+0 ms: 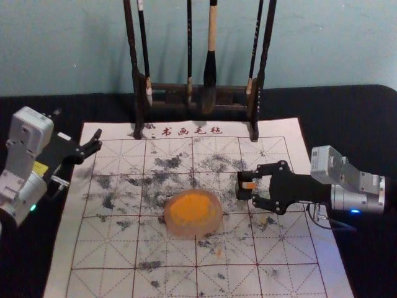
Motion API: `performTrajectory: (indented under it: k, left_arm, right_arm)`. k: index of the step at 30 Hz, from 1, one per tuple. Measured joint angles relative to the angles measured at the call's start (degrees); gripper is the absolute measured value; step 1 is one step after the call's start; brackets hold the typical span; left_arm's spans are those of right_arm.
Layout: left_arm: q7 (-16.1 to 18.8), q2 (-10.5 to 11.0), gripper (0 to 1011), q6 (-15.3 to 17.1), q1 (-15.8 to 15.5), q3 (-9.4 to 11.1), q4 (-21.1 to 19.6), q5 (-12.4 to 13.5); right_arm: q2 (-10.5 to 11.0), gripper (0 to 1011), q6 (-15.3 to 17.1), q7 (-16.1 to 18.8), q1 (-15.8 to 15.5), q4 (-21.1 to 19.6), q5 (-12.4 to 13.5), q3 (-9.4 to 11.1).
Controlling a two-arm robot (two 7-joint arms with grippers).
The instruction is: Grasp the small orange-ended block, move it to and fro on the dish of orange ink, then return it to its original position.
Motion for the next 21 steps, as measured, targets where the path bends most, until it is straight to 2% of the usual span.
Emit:
performTrajectory:
  k: [3,6,7,10,21]
  left_arm:
    - [0.0,0.0,1001,0.0,0.0,0.0,0.0,0.0]
    - [0.0,0.0,1001,0.0,0.0,0.0,0.0,0.0]
    - [0.0,0.0,1001,0.0,0.0,0.0,0.0,0.0]
    - [0.0,0.0,1001,0.0,0.0,0.0,0.0,0.0]
    - [0.0,0.0,1001,0.0,0.0,0.0,0.0,0.0]
  right_arm:
    - [0.0,343,0.0,0.0,0.0,0.0,0.0,0.0]
    - [0.0,277,0.0,0.0,0.0,0.0,0.0,0.0]
    - [0.0,221,0.0,0.0,0.0,0.0,0.0,0.0]
    - [0.0,162,0.0,0.0,0.0,0.0,0.1,0.0]
    - [0.0,152,0.0,0.0,0.0,0.0,0.1,0.0]
